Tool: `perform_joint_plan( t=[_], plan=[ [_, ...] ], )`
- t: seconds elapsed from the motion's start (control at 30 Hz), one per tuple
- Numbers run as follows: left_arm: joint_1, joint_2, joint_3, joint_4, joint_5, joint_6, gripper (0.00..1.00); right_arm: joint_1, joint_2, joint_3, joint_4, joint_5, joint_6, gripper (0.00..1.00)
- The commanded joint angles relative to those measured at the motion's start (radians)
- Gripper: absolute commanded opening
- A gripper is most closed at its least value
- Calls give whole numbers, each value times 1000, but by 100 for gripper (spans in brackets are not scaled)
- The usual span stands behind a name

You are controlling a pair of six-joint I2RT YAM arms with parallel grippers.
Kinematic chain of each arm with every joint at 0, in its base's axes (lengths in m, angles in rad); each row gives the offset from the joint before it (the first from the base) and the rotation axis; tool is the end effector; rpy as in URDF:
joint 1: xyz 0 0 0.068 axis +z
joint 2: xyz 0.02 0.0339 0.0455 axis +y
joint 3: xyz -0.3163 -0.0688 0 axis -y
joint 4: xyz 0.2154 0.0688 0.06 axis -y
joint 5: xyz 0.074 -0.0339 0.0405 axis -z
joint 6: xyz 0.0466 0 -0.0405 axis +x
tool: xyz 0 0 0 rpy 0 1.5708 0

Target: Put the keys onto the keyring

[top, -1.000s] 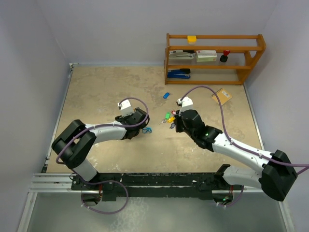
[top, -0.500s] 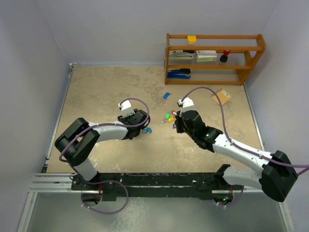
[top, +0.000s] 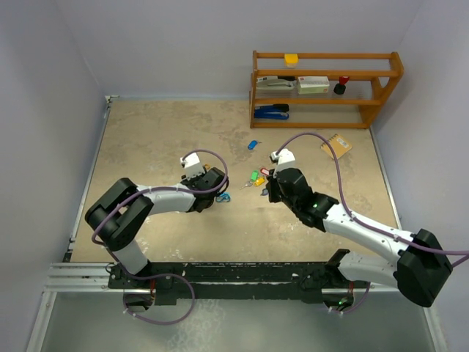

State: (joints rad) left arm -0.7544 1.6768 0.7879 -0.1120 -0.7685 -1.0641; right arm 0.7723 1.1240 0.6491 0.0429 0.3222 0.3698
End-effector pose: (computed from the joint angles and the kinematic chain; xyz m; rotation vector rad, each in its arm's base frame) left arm 0.2363 -0.1776 0.2081 -0.5983 2.1391 0.0381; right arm 0.1605 0.1357 0.3041 -0.1952 1.9937 0.4170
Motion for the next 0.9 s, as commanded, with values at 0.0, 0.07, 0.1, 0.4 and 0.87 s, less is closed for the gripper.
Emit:
perform_joint_plan(
  t=[0.0, 0.07, 0.1, 0.4, 0.87],
  plan=[
    [-10, 31, 5, -2, 19, -28, 37, -5, -31, -4, 26, -4, -14, 0],
    [-12, 34, 6, 2, 21, -28, 35, -6, -36, -7, 26, -3, -14, 0],
    [-13, 36, 7, 2, 23, -27, 35, -6, -37, -9, 26, -3, -14, 0],
    [-16, 59, 16, 13, 39, -4, 0, -13, -56, -16, 17, -4, -14, 0],
    [-16, -115, 38, 73, 108, 213, 0, -17, -38, -5, 15, -26, -19, 0]
  ],
)
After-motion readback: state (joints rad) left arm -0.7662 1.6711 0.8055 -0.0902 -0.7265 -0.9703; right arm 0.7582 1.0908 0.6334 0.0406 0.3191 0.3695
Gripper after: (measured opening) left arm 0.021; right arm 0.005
